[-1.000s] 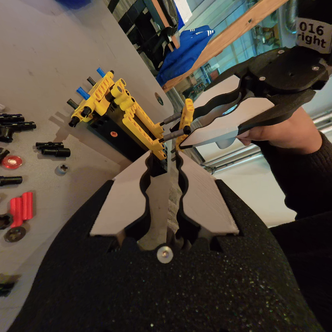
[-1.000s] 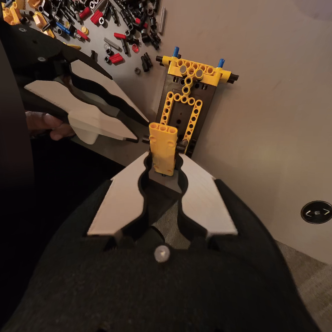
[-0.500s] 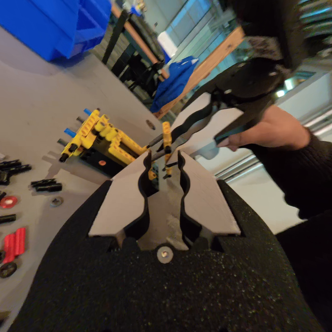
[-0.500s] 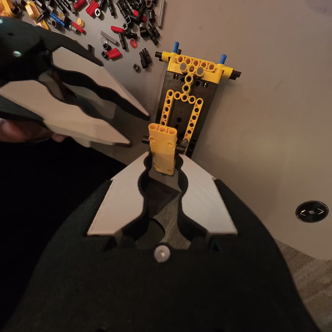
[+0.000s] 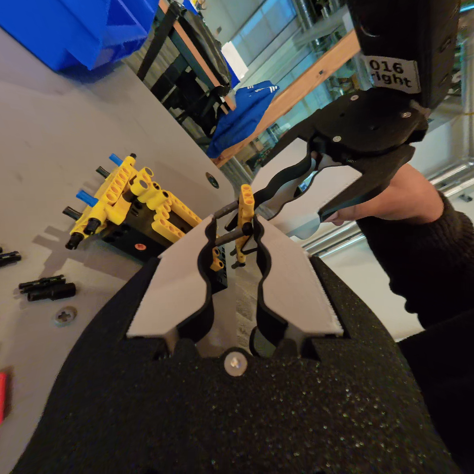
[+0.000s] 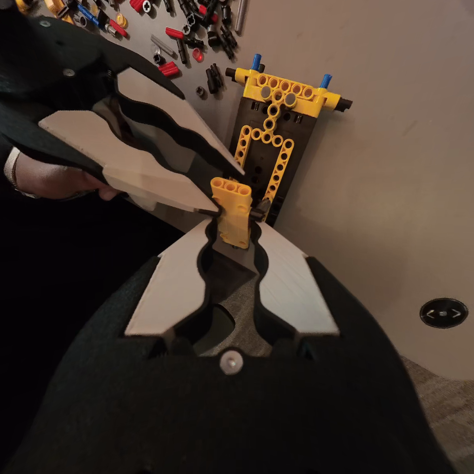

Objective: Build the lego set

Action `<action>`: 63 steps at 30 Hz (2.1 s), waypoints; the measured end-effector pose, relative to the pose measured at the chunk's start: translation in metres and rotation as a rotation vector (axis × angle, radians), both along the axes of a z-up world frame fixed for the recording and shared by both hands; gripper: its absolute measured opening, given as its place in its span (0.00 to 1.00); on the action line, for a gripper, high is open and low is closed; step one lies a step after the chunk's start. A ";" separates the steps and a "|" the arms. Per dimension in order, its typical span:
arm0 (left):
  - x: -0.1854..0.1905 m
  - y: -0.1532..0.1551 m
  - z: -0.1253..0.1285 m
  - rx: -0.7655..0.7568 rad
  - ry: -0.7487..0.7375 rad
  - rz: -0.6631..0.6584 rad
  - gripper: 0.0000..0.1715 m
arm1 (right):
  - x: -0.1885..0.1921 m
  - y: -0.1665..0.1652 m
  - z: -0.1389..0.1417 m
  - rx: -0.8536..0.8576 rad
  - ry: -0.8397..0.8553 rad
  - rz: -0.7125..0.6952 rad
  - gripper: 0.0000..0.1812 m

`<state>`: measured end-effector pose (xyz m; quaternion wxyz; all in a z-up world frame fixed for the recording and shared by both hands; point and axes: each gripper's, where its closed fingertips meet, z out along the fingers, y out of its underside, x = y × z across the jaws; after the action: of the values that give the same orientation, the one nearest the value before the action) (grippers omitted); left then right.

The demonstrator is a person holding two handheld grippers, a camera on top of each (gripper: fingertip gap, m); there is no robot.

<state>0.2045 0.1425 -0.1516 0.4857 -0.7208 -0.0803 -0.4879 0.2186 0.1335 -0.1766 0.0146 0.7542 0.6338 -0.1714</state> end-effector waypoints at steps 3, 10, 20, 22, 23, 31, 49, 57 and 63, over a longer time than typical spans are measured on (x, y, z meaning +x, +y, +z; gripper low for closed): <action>0.001 -0.001 0.002 0.014 -0.005 -0.010 0.13 | -0.001 0.000 0.000 0.001 0.003 0.012 0.14; 0.002 -0.005 0.007 0.040 -0.042 -0.043 0.05 | -0.003 -0.001 -0.001 -0.002 0.001 0.051 0.14; 0.002 -0.006 0.007 0.053 -0.014 -0.051 0.05 | -0.005 -0.002 -0.001 -0.005 0.053 0.075 0.14; 0.001 -0.006 0.007 0.049 -0.037 -0.056 0.05 | -0.006 -0.003 -0.001 -0.012 0.060 0.070 0.14; 0.001 -0.006 0.007 0.049 -0.042 -0.058 0.05 | -0.006 -0.003 -0.001 -0.016 0.062 0.068 0.14; 0.002 -0.006 0.007 0.049 -0.040 -0.058 0.05 | -0.006 -0.004 -0.002 -0.028 0.080 0.048 0.14; -0.001 -0.007 0.005 0.023 -0.087 -0.068 0.05 | -0.006 -0.005 -0.002 -0.069 0.007 0.073 0.13; -0.001 -0.007 0.005 0.018 -0.097 -0.073 0.05 | -0.006 -0.006 -0.003 -0.113 -0.013 0.063 0.13; -0.003 -0.007 0.005 0.026 -0.076 -0.056 0.04 | 0.005 -0.005 -0.002 -0.089 0.021 0.055 0.17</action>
<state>0.2017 0.1357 -0.1466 0.4778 -0.6974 -0.0722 -0.5293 0.2231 0.1287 -0.1790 0.0462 0.7334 0.6460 -0.2065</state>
